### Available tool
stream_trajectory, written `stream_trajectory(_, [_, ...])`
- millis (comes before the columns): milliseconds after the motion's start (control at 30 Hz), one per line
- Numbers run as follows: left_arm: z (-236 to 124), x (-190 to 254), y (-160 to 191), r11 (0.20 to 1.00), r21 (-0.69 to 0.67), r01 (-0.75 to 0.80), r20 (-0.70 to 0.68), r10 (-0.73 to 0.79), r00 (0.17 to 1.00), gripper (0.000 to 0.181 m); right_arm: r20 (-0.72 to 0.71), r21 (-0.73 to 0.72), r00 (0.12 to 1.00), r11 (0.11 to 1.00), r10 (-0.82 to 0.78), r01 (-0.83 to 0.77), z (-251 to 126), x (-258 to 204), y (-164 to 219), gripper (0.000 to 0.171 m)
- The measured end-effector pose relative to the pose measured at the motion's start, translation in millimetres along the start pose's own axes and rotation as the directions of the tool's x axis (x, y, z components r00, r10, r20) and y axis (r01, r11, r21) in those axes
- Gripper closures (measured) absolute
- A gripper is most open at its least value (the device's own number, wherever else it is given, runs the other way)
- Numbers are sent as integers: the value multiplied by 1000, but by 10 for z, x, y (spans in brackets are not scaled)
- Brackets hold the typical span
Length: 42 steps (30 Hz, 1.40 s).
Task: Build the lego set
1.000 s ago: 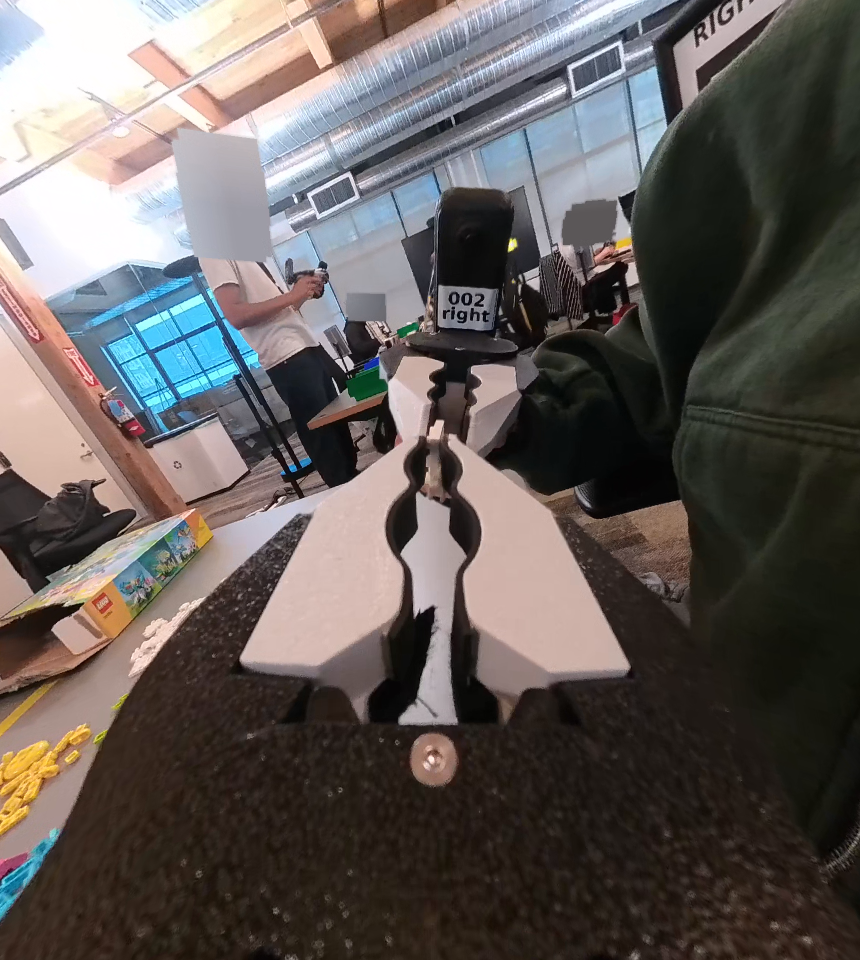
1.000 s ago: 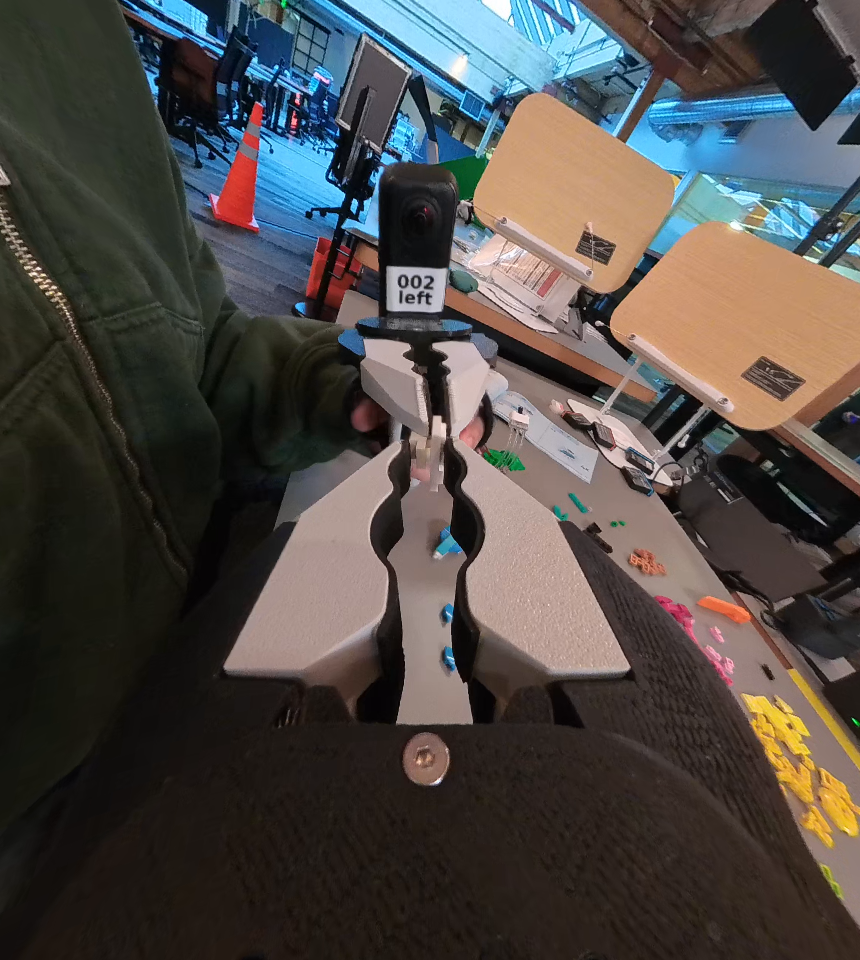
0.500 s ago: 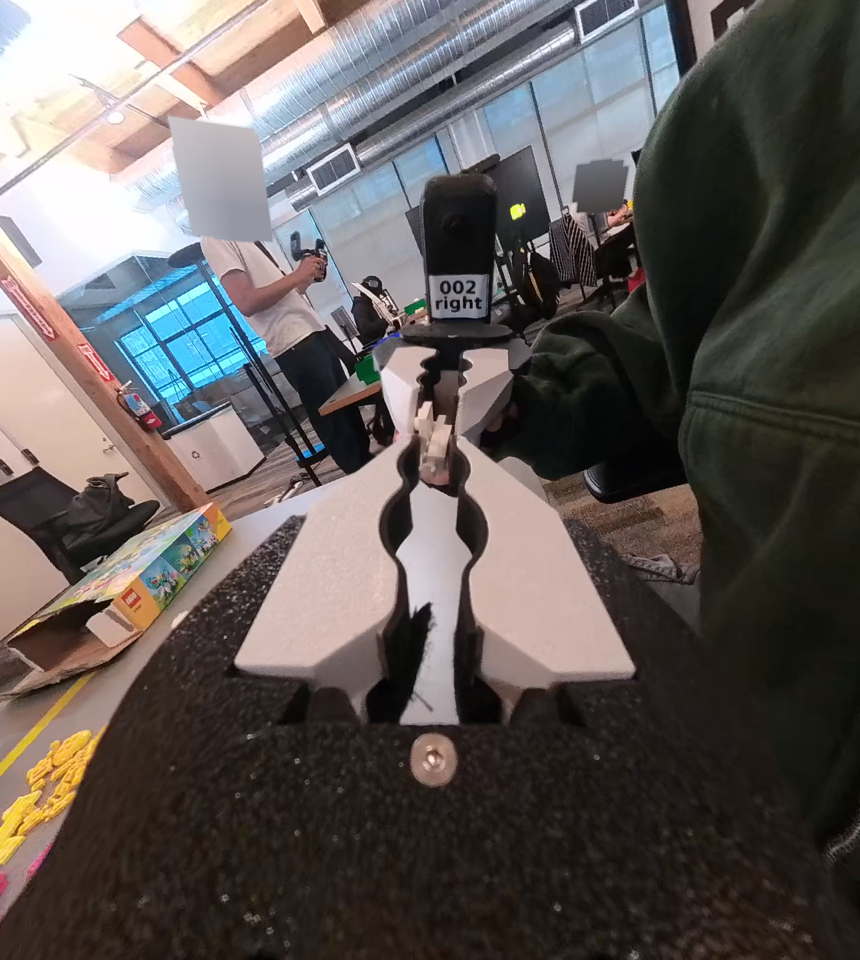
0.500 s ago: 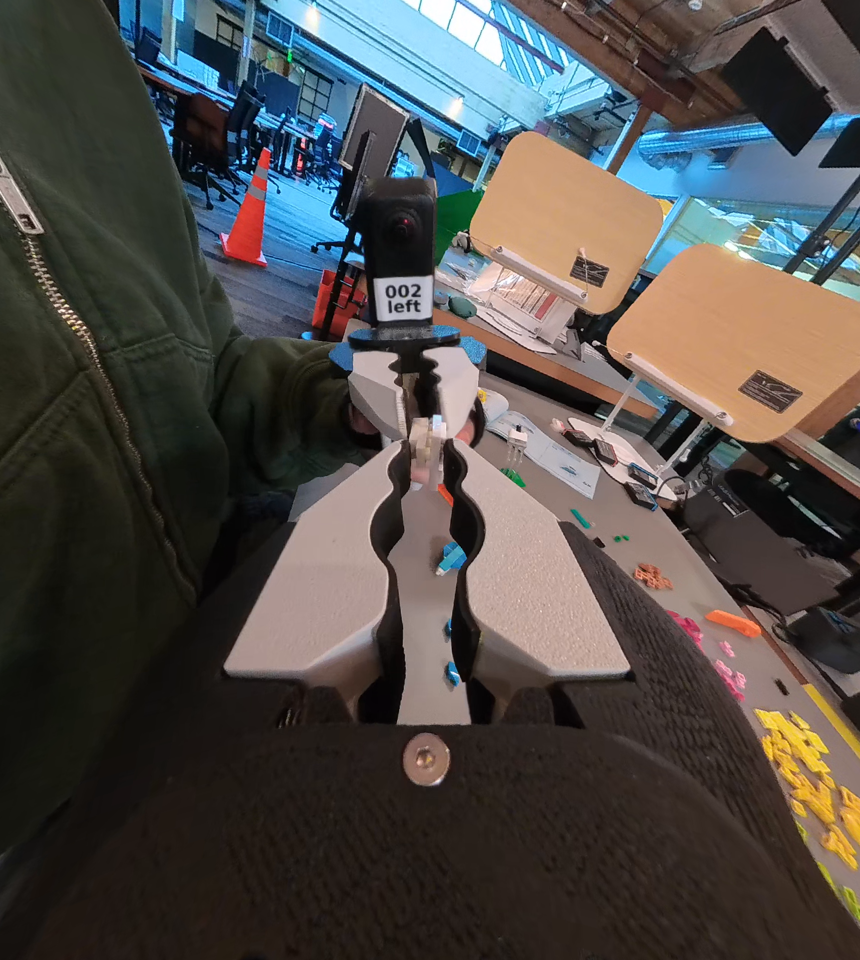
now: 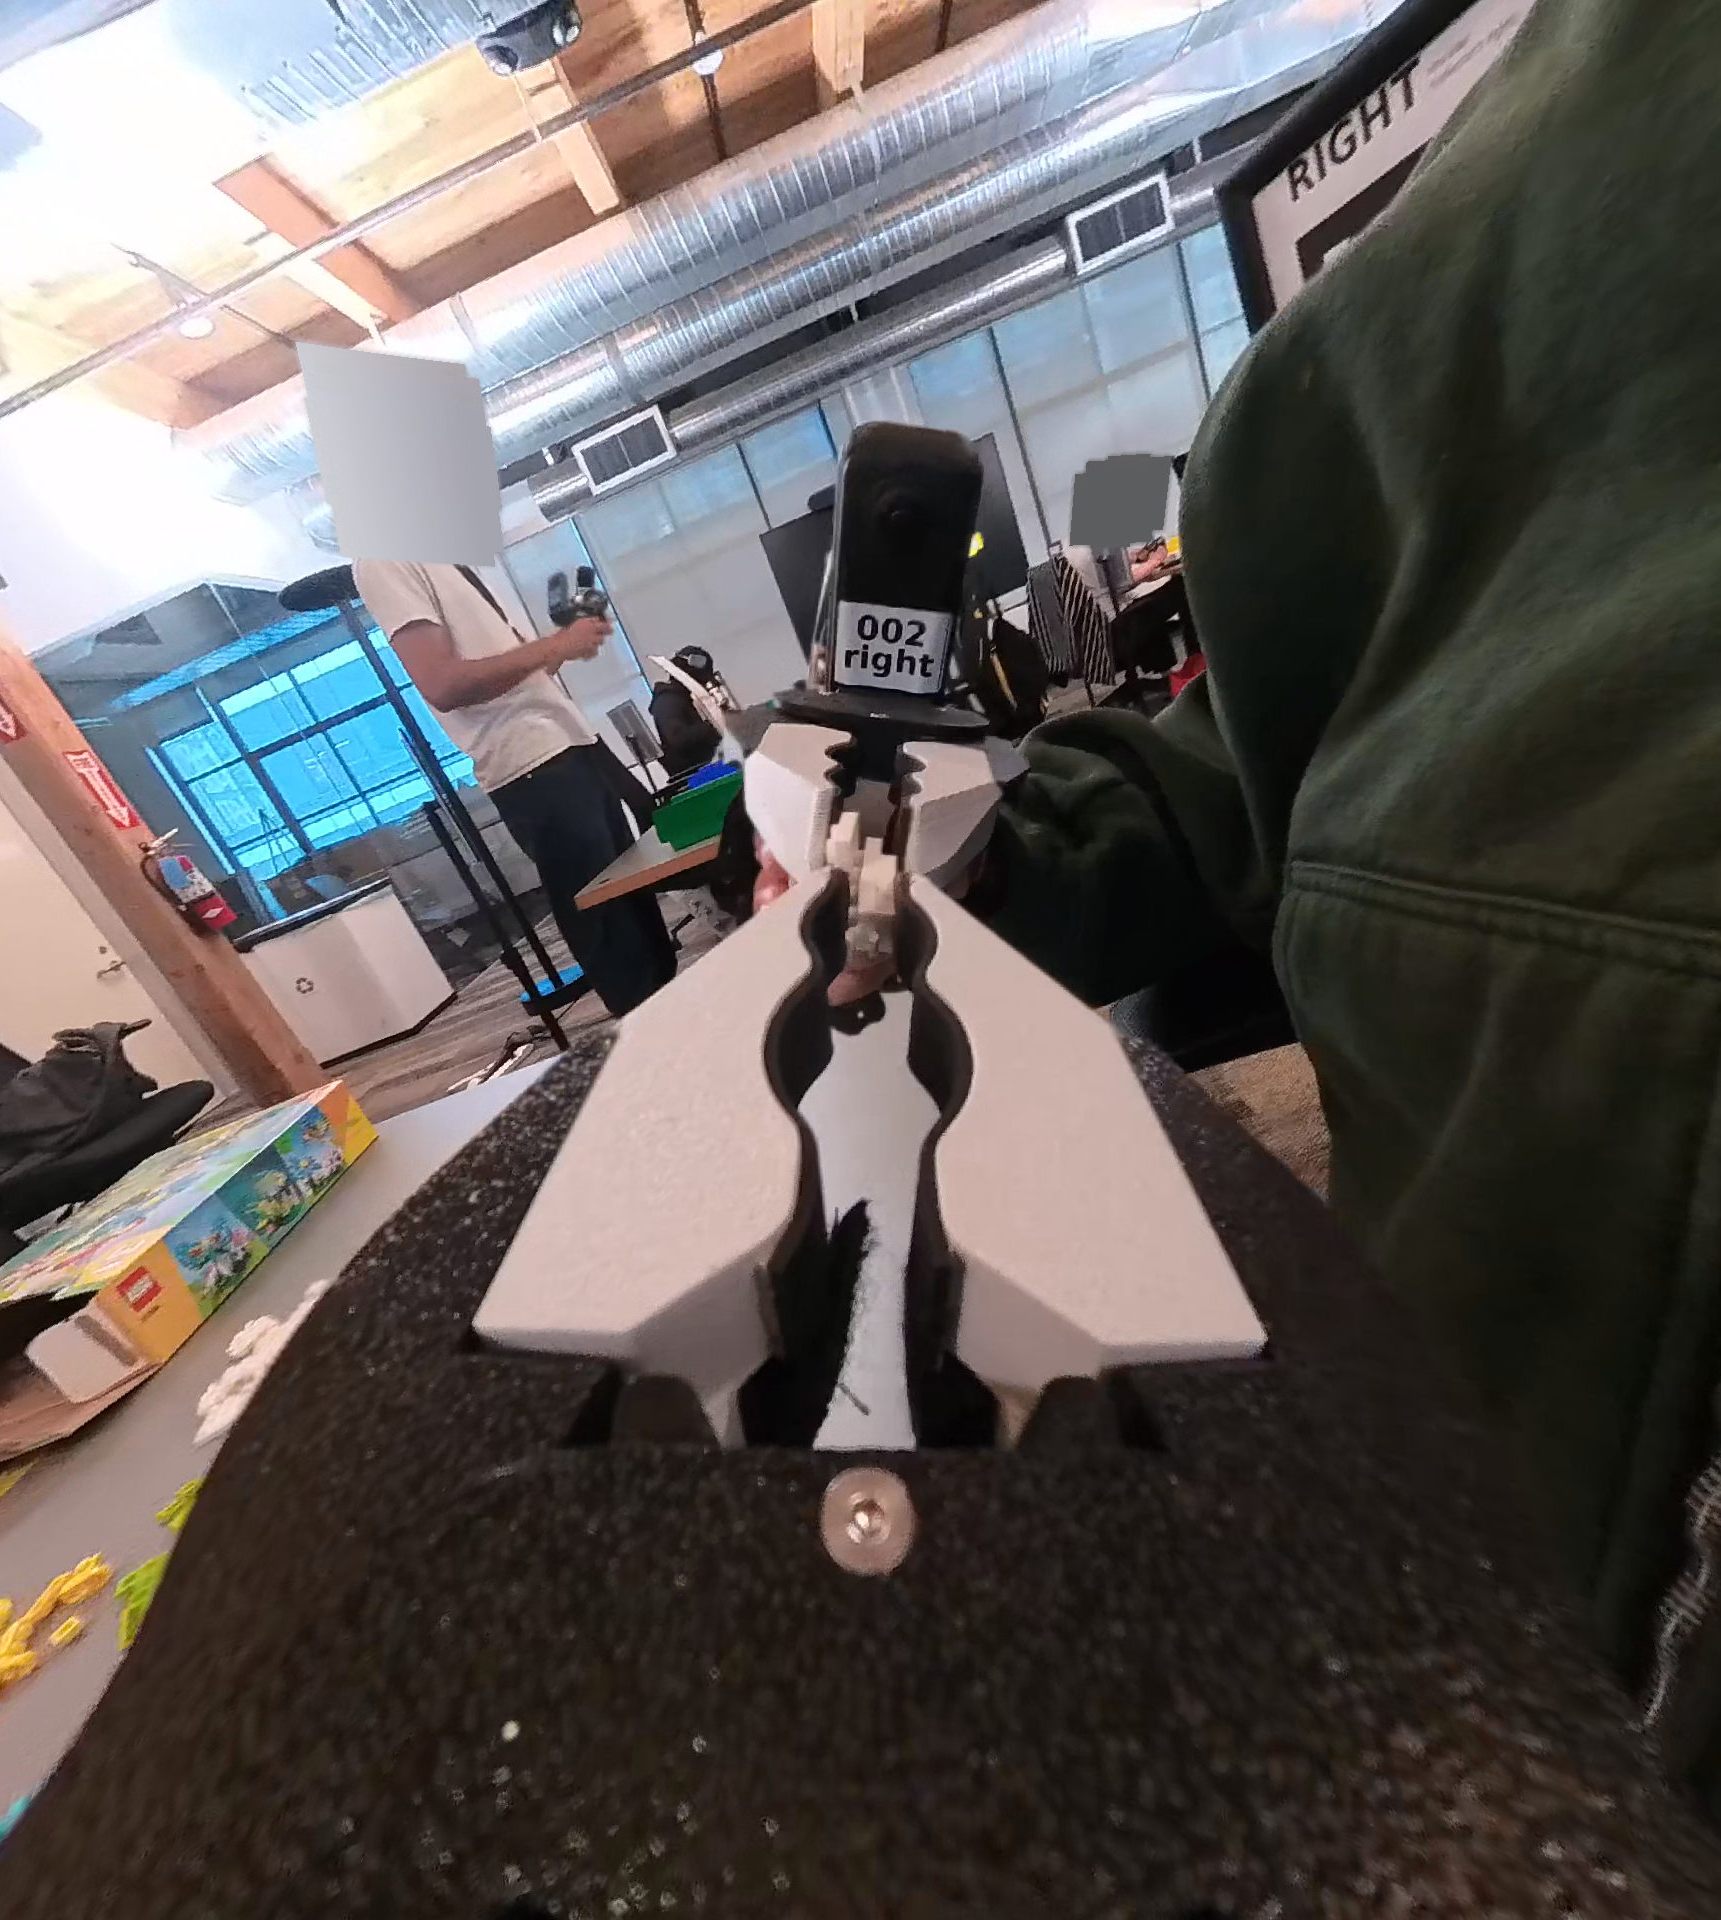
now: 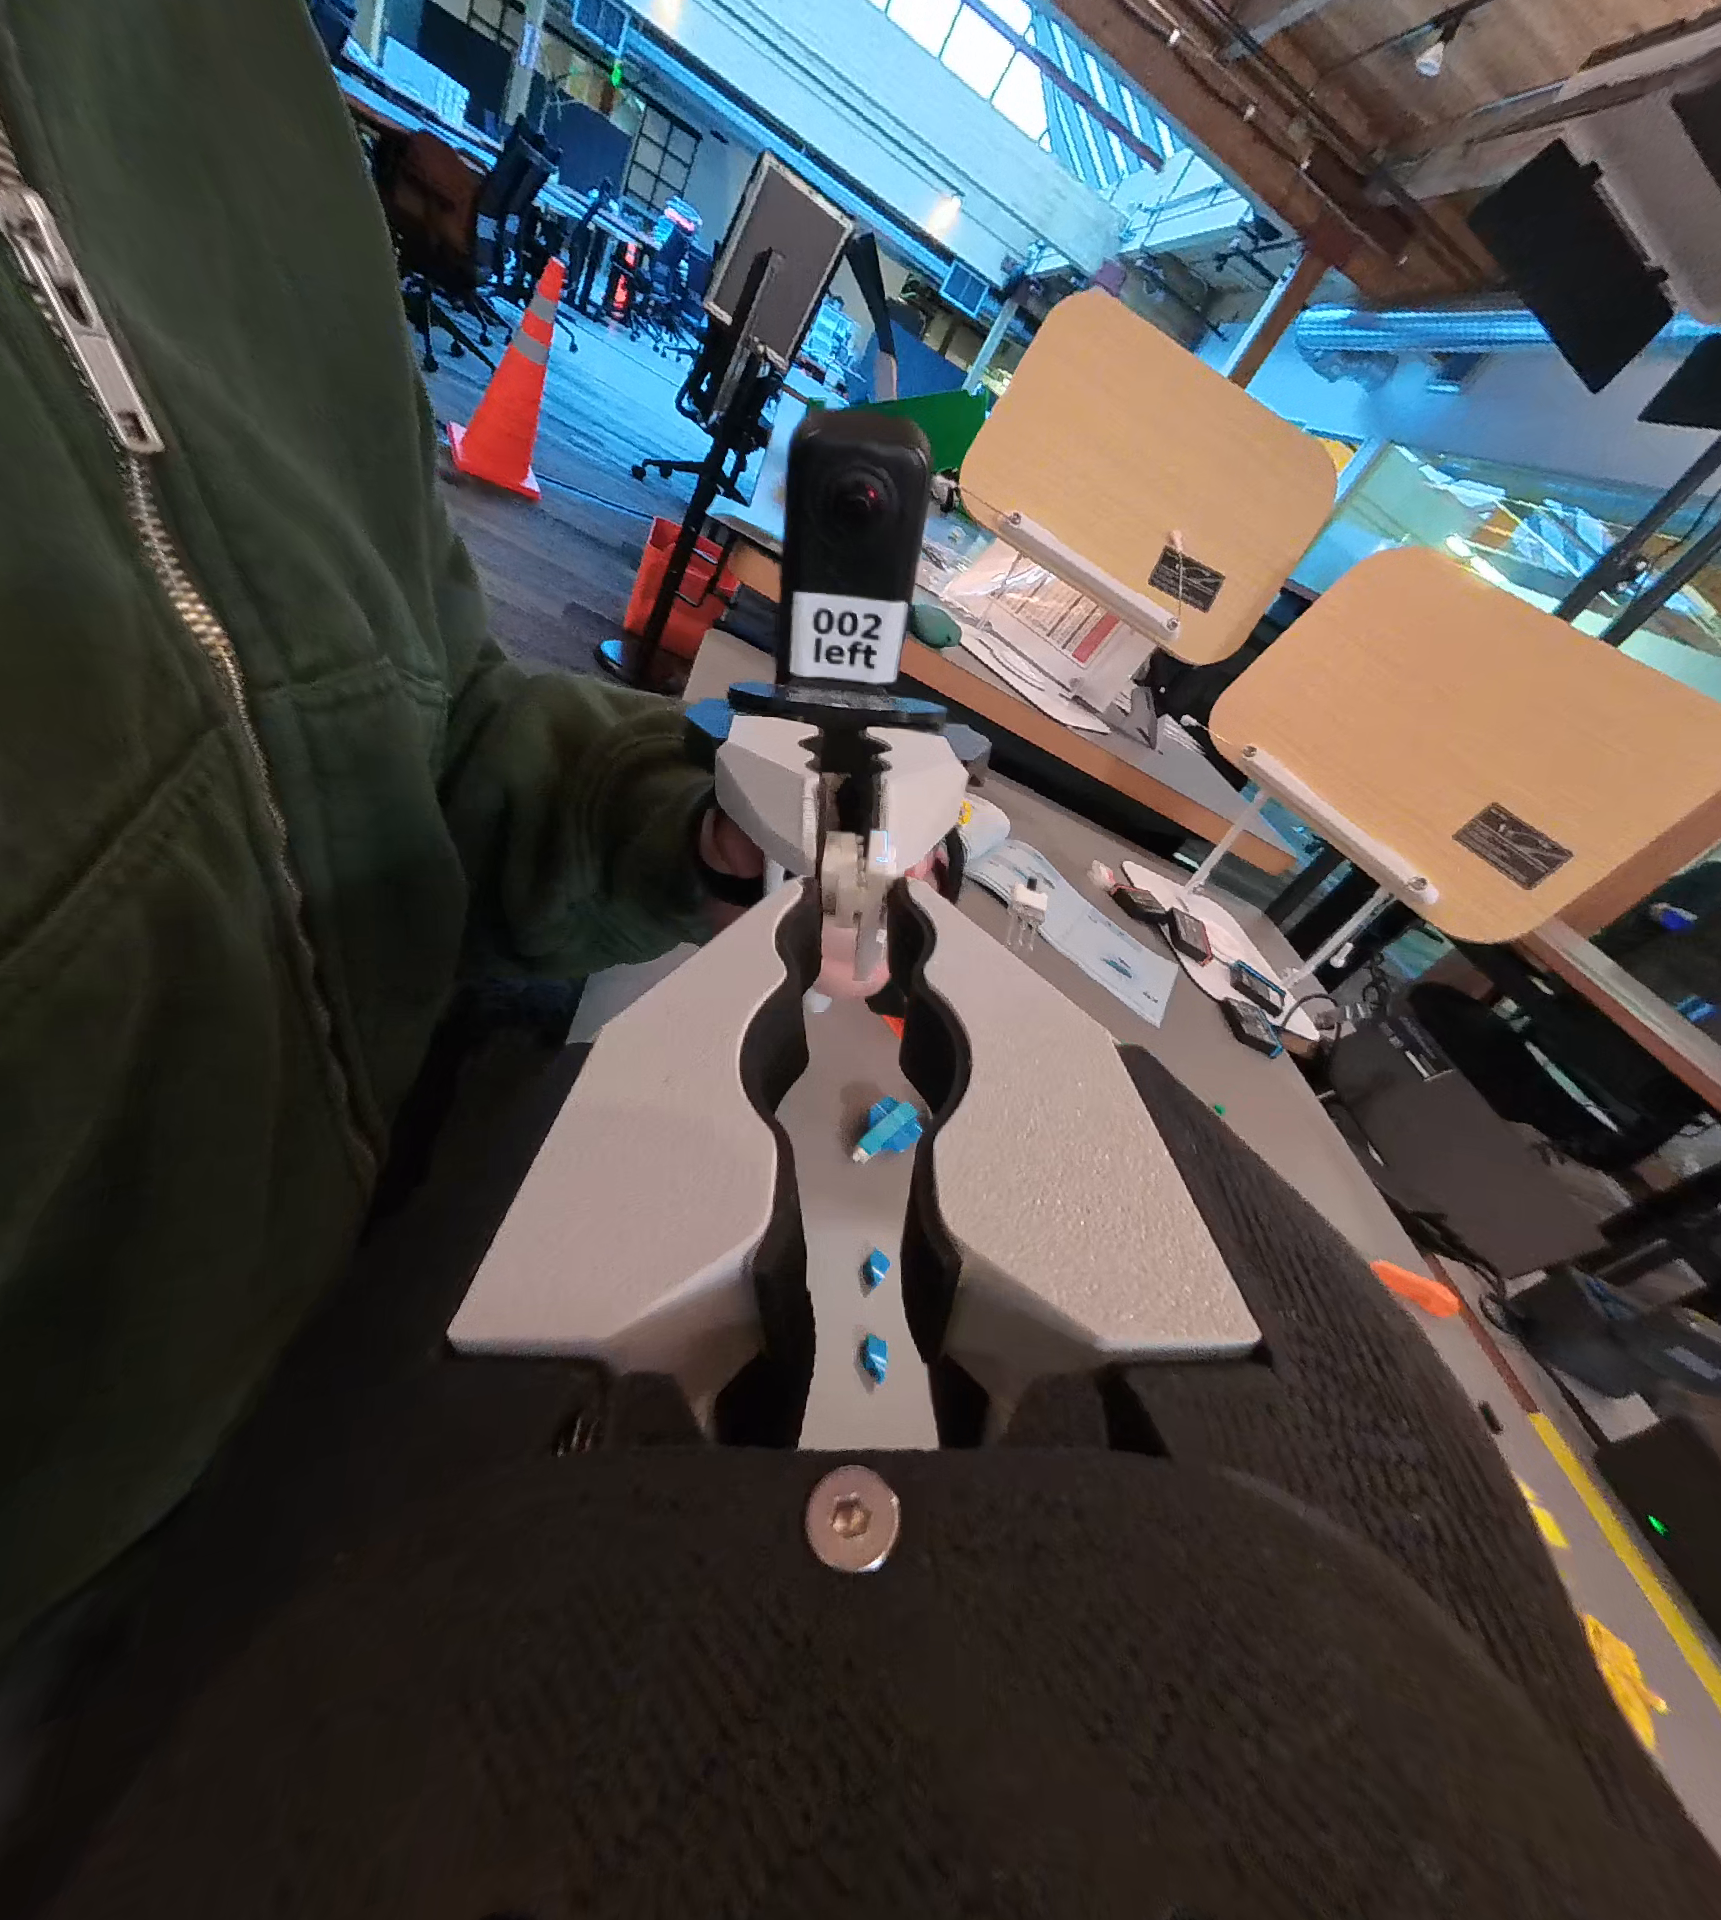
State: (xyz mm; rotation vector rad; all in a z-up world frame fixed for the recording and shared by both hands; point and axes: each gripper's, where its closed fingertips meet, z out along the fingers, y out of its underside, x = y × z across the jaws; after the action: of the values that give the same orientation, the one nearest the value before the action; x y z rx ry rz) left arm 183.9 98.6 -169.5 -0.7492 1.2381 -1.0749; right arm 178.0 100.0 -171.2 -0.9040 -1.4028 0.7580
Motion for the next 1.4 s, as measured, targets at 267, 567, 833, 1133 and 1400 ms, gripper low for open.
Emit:
stream_trajectory(267, [-4, 14, -33, 998, 9, 56, -10, -56, 998, 176, -68, -205, 932, 919, -356, 336, 6, -10, -3, 160])
stream_trajectory(567, [43, -84, -23, 994, -6, 106, 67, -105, 992, 163, -76, 78, 997, 997, -2, 8, -51, 51, -180, 160])
stream_trajectory(833, [157, -37, 3, 986, 17, 168, 24, -168, 985, 175, -44, 132, 997, 990, 60, -53, -53, 52, -156, 161])
stream_trajectory(1133, [137, -152, 227, 976, -72, 207, 97, -200, 975, 180, -61, 86, 989, 988, 138, -132, -59, 155, 72, 168])
stream_trajectory(1400, [-196, -480, 778, 919, -171, 356, 319, -290, 902, 178, -194, -17, 952, 969, 238, -246, -107, 481, 741, 168])
